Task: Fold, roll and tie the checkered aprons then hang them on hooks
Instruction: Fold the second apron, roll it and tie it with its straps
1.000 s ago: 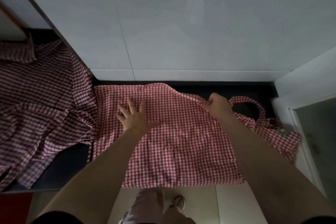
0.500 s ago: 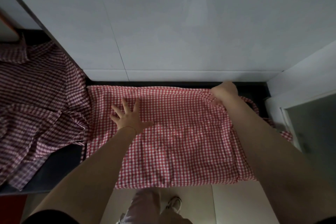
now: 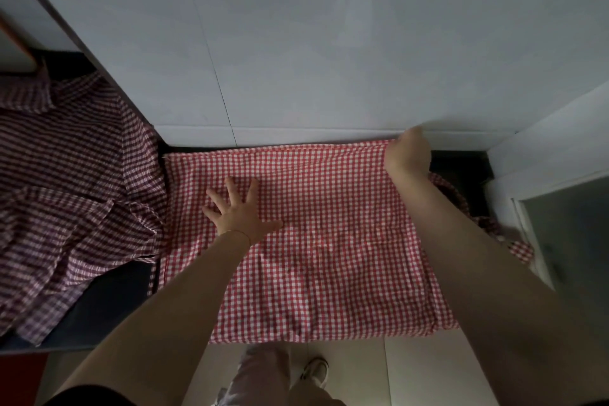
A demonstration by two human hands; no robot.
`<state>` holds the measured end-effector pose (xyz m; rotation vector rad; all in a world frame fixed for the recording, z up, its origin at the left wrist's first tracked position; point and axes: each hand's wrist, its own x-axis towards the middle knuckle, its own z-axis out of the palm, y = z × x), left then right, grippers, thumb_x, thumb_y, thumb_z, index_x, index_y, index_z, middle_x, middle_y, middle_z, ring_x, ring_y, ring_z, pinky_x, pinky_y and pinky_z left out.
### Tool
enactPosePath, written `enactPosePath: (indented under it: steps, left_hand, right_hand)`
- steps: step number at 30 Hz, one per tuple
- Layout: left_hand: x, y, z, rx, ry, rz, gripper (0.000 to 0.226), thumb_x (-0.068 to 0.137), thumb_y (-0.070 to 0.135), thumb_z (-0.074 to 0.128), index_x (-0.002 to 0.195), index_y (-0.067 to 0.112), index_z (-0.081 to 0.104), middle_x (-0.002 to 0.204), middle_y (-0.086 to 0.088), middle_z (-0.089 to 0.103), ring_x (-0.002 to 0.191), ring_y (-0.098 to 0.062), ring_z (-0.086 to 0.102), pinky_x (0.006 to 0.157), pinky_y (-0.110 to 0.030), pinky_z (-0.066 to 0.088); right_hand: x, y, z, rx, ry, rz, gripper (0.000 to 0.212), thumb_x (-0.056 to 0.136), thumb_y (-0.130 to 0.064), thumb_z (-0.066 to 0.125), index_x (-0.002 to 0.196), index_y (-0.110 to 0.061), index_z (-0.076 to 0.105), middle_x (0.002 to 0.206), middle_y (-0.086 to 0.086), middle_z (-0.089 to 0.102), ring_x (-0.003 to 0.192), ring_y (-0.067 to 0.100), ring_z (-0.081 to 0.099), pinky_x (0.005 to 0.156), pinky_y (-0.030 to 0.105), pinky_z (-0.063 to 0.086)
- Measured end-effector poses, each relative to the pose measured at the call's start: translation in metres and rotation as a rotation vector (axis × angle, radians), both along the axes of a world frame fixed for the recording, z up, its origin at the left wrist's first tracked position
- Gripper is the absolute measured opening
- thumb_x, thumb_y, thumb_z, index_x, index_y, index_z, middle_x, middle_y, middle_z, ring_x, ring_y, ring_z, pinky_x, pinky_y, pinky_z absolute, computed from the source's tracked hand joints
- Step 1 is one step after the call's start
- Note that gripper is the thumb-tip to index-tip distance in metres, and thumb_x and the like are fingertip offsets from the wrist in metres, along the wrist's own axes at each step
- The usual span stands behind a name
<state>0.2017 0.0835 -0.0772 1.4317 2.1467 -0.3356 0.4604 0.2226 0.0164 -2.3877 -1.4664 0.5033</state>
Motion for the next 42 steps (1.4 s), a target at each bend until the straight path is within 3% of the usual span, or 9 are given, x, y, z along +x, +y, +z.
enactPosePath:
  steps: [6,12,19,22,25,29,33,38,42]
  left_hand:
    - [-0.001,0.000,-0.005,0.044,0.000,-0.009,0.116,0.068,0.088,0.052,0.155,0.041,-0.010,0.162,-0.014,-0.020,0.143,-0.054,-0.016,0.114,-0.070,0.006]
    - [-0.007,0.004,-0.011,0.031,0.022,-0.053,0.120,0.064,0.094,0.043,0.154,0.039,-0.013,0.161,-0.015,-0.023,0.143,-0.054,-0.017,0.113,-0.070,0.005]
    - [-0.009,0.004,-0.012,0.036,0.001,-0.059,0.115,0.068,0.092,0.041,0.154,0.039,-0.014,0.161,-0.014,-0.023,0.143,-0.053,-0.017,0.113,-0.069,0.002]
    - [-0.012,-0.002,-0.007,0.189,-0.109,-0.005,0.092,0.085,0.075,0.046,0.157,0.036,0.003,0.165,-0.009,-0.011,0.148,-0.044,-0.011,0.117,-0.064,0.001]
    - [-0.007,-0.030,0.004,0.448,-0.118,-0.041,0.064,0.090,0.052,0.054,0.147,0.028,0.038,0.158,-0.012,0.025,0.145,-0.037,0.020,0.115,-0.056,0.020]
    - [0.012,-0.090,0.009,0.611,-0.070,-0.132,0.038,0.082,0.046,0.048,0.087,0.013,0.067,0.093,-0.008,0.061,0.089,-0.031,0.058,0.079,-0.044,0.046]
    - [0.030,-0.152,0.011,0.503,-0.161,0.025,0.037,0.090,0.040,0.056,0.067,0.012,0.063,0.069,-0.006,0.064,0.063,-0.026,0.057,0.057,-0.029,0.034]
    - [0.068,-0.235,0.000,0.247,-0.301,0.240,0.032,0.095,0.035,0.056,0.070,0.016,0.063,0.064,-0.001,0.063,0.059,-0.020,0.059,0.050,-0.027,0.039]
    - [0.081,-0.255,-0.004,-0.030,-1.142,1.292,0.052,0.094,0.055,0.055,0.103,0.004,0.063,0.098,-0.013,0.070,0.084,-0.023,0.064,0.066,-0.033,0.050]
  right_hand:
    - [-0.019,-0.040,-0.048,-0.015,-0.205,0.221,0.072,0.086,-0.017,0.060,0.150,-0.006,0.029,0.153,0.027,0.030,0.143,0.042,0.026,0.119,0.050,0.021]
    - [-0.030,-0.096,-0.093,-0.256,-0.247,0.721,0.067,0.099,-0.054,0.039,0.156,-0.033,0.011,0.165,0.008,0.011,0.151,0.033,0.011,0.119,0.062,0.014]
    - [0.027,-0.072,-0.095,-0.349,-0.290,0.320,0.081,0.096,-0.053,0.051,0.154,-0.007,0.018,0.158,0.021,0.022,0.144,0.041,0.025,0.118,0.053,0.023]
    - [0.008,-0.087,-0.081,-0.066,-0.332,0.467,0.047,0.094,-0.038,0.057,0.131,-0.011,0.048,0.136,0.015,0.050,0.125,0.030,0.048,0.108,0.045,0.039]
    - [-0.025,-0.136,-0.072,-0.025,-0.178,0.795,0.056,0.091,-0.055,0.055,0.135,-0.020,0.048,0.139,0.003,0.049,0.128,0.022,0.047,0.109,0.043,0.040]
    - [-0.036,-0.201,-0.083,-0.105,-0.281,1.156,0.076,0.083,-0.062,0.064,0.144,-0.022,0.044,0.149,0.009,0.044,0.135,0.028,0.043,0.110,0.048,0.038]
    - [-0.017,-0.240,-0.080,0.153,-0.104,0.891,0.016,0.084,-0.025,0.066,0.089,-0.011,0.059,0.091,0.006,0.059,0.082,0.022,0.056,0.069,0.033,0.046]
    - [-0.012,-0.313,-0.084,-0.143,0.288,0.519,0.036,0.092,-0.025,0.059,0.059,-0.014,0.048,0.053,-0.002,0.043,0.048,0.013,0.036,0.051,0.029,0.028]
    - [-0.014,-0.353,-0.088,-0.464,0.851,-0.099,0.022,0.094,-0.018,0.057,0.076,-0.008,0.063,0.069,0.007,0.065,0.057,0.018,0.060,0.058,0.031,0.049]
